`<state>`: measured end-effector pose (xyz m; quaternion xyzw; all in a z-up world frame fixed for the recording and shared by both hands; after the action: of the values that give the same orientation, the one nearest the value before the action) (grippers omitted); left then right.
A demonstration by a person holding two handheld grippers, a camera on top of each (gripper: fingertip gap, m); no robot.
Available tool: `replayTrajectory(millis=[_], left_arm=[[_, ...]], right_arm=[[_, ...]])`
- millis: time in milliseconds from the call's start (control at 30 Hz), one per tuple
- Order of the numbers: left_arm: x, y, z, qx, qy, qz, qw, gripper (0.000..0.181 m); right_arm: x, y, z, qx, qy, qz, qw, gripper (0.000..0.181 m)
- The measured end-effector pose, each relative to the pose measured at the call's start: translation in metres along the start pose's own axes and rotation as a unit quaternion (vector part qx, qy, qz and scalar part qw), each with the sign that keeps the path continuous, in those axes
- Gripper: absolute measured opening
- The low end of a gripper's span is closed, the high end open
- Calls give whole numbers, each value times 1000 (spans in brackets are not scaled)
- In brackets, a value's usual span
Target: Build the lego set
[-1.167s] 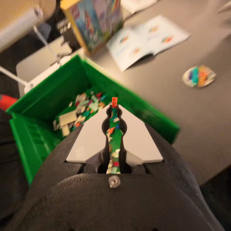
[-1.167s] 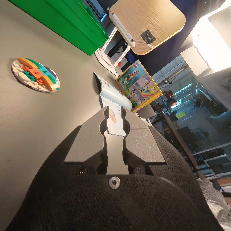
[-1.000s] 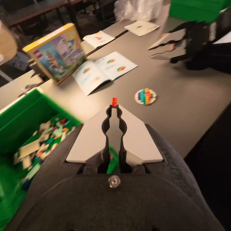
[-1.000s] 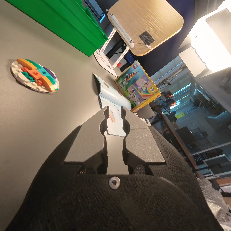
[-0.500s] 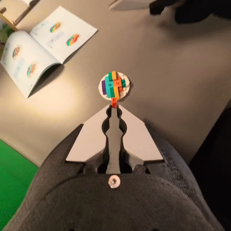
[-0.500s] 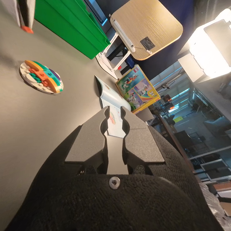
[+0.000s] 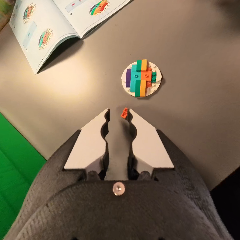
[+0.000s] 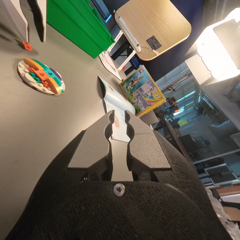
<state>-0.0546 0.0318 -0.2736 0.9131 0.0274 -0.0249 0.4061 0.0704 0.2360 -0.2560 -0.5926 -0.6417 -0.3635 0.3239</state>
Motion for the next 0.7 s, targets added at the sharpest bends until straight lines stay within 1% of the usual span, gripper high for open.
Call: replayTrajectory(millis=[33,67,100,167,233,267,300,367,400,433,500,533,633,667,700], left_arm=[[2,3,-1,-7,0,3,1000,27],[3,9,-3,-7,-4,4,1000,28],[6,18,-8,6,-12,2,1000,28],[9,42,-19,51,-30,5,998,26],[4,71,-28,105,-40,2,994,23],[-6,88,-32,134,-41,-19,990,23],[-25,109,-35,167,-43,-71,983,24],[-74,156,-36,219,-36,-199,955,18],[-96,177,-35,225,-12,-232,946,19],[-114,194,-33,227,17,-243,943,22],[-146,211,-26,213,59,-242,945,26],[-159,212,-21,188,72,-244,949,28],[-191,194,2,66,90,-252,961,31],[-196,183,10,30,92,-244,965,33],[-198,171,18,-9,101,-228,968,39]], right_arm=[[0,0,0,-1,1,0,1000,14],[0,0,0,-2,2,1,1000,14],[0,0,0,-3,3,3,1000,14],[1,1,0,-4,4,4,1000,14],[1,1,1,-5,5,6,1000,14],[1,1,1,-5,6,7,1000,14],[2,1,1,-6,6,8,1000,14],[2,2,1,-6,6,10,1000,14],[2,2,0,-6,8,12,1000,14],[2,3,0,-6,10,13,1000,13],[3,3,1,-11,14,18,1000,13],[4,3,2,-14,15,21,1000,13],[7,2,5,-24,9,37,999,13],[8,1,6,-26,6,41,999,13],[8,0,6,-27,5,44,999,13]])
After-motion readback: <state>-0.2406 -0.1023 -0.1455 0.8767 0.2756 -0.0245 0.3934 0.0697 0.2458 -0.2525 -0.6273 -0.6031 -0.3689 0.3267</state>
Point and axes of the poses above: each gripper's, where its closed fingertips meet, y back along the fingers, z out of its underside, x = y × z across the jaws, the point moved 7 cm from there along y, back along the fingers, and after that the axes turned 8 degrees about y, right-handed, at the moved point
